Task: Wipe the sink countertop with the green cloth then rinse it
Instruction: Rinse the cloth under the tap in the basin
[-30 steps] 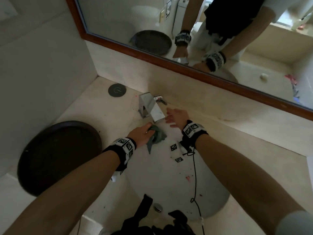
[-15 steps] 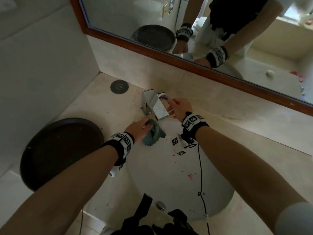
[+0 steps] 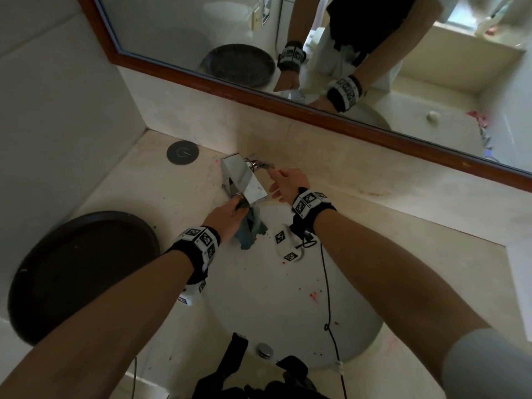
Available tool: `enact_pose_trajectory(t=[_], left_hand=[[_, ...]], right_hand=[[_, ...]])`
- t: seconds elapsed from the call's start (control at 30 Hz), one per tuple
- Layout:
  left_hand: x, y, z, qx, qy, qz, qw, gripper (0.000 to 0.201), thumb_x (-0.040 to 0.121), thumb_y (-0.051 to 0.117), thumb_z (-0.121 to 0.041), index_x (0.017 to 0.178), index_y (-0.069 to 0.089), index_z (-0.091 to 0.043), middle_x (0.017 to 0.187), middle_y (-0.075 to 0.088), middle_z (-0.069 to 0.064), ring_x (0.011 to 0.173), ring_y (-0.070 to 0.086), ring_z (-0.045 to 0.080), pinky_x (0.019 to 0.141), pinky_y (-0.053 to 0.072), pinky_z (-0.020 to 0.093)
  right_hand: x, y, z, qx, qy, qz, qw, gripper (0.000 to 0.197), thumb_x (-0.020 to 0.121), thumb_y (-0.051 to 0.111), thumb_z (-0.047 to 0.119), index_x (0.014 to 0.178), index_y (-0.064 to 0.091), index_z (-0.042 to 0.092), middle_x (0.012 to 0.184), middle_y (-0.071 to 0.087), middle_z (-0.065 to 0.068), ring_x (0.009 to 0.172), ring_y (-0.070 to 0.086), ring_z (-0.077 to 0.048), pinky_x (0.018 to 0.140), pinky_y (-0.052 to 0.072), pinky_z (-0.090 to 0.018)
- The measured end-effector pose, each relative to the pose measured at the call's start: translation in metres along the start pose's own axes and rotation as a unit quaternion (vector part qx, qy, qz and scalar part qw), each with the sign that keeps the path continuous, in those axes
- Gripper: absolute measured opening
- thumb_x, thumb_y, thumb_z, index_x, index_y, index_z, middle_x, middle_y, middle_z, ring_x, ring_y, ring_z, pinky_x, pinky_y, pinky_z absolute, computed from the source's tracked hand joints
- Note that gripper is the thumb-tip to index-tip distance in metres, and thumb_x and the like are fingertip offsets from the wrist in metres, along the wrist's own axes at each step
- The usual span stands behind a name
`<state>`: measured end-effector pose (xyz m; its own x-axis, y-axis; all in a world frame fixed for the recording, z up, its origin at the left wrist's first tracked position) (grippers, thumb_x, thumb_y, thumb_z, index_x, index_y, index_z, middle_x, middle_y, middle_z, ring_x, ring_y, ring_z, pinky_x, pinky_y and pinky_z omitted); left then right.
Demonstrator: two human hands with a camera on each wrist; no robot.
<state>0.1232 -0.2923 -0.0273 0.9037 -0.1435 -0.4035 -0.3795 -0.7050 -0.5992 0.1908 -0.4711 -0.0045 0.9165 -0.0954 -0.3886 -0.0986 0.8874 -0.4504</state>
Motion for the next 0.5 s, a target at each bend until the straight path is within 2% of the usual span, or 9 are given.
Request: enact_pose_trajectory(t=[0.1, 0.17, 0.23, 0.3, 0.4, 0.5], left_hand=[[0.002, 0.004, -0.003, -0.011, 0.006, -0.003, 1.0, 0.043, 0.102, 0.037, -0.037, 0.143, 0.038, -0.024, 0.139, 0.053, 0.015, 0.12, 0.055, 0.035, 0.094, 0.041, 0.035], [0.004, 0.008, -0.006, -0.018, 0.002, -0.008, 1.0, 0.041, 0.102, 0.038, -0.036, 0.137, 0.043, -0.016, 0.135, 0.055, 0.018, 0.118, 0.055, 0.036, 0.095, 0.042, 0.038], [0.008, 0.013, -0.008, -0.026, -0.008, -0.014, 1.0, 0.041, 0.102, 0.037, -0.035, 0.133, 0.046, -0.01, 0.133, 0.056, 0.021, 0.116, 0.056, 0.037, 0.094, 0.042, 0.039], [0.011, 0.017, -0.011, -0.035, -0.022, -0.017, 0.999, 0.042, 0.102, 0.037, -0.033, 0.135, 0.045, -0.009, 0.135, 0.054, 0.021, 0.118, 0.055, 0.037, 0.095, 0.041, 0.038], [0.013, 0.024, -0.017, -0.057, -0.043, -0.009, 0.997, 0.048, 0.102, 0.036, -0.038, 0.141, 0.042, -0.011, 0.144, 0.048, 0.018, 0.127, 0.049, 0.035, 0.102, 0.037, 0.037], [0.016, 0.03, -0.016, -0.071, -0.058, -0.007, 0.996, 0.051, 0.101, 0.036, -0.043, 0.135, 0.048, -0.007, 0.141, 0.05, 0.019, 0.123, 0.051, 0.034, 0.102, 0.039, 0.038]], right_hand=[[-0.008, 0.006, -0.018, 0.002, 0.017, 0.034, 0.999, 0.026, 0.094, 0.055, 0.04, 0.089, 0.066, 0.016, 0.074, 0.071, -0.002, 0.068, 0.067, -0.019, 0.064, 0.053, -0.031], [-0.013, 0.011, -0.034, -0.003, 0.03, 0.061, 0.998, 0.018, 0.094, 0.056, 0.029, 0.091, 0.067, 0.015, 0.075, 0.071, -0.002, 0.071, 0.067, -0.019, 0.068, 0.052, -0.031], [-0.02, 0.017, -0.048, -0.006, 0.042, 0.093, 0.995, 0.011, 0.089, 0.058, 0.012, 0.093, 0.068, 0.015, 0.081, 0.071, -0.004, 0.081, 0.067, -0.022, 0.075, 0.052, -0.032], [-0.025, 0.024, -0.06, -0.026, 0.044, 0.114, 0.992, 0.021, 0.084, 0.059, 0.002, 0.095, 0.069, 0.016, 0.097, 0.07, -0.01, 0.099, 0.064, -0.028, 0.089, 0.052, -0.037], [-0.035, 0.03, -0.071, -0.03, 0.049, 0.133, 0.989, 0.03, 0.083, 0.061, 0.005, 0.112, 0.067, 0.013, 0.115, 0.067, -0.016, 0.109, 0.061, -0.032, 0.099, 0.049, -0.042], [-0.041, 0.032, -0.077, -0.002, 0.07, 0.145, 0.987, 0.044, 0.084, 0.07, 0.017, 0.126, 0.058, 0.013, 0.124, 0.063, -0.012, 0.114, 0.058, -0.03, 0.102, 0.044, -0.041]])
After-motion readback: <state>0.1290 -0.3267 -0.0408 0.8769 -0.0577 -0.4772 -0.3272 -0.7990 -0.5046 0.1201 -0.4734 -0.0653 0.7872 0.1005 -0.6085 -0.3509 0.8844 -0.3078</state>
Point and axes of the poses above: each hand's wrist, its own x-axis towards the middle knuckle, its own y-axis out of the palm, z = x × y, the point moved 1 cm from there along x, towards the middle knuckle
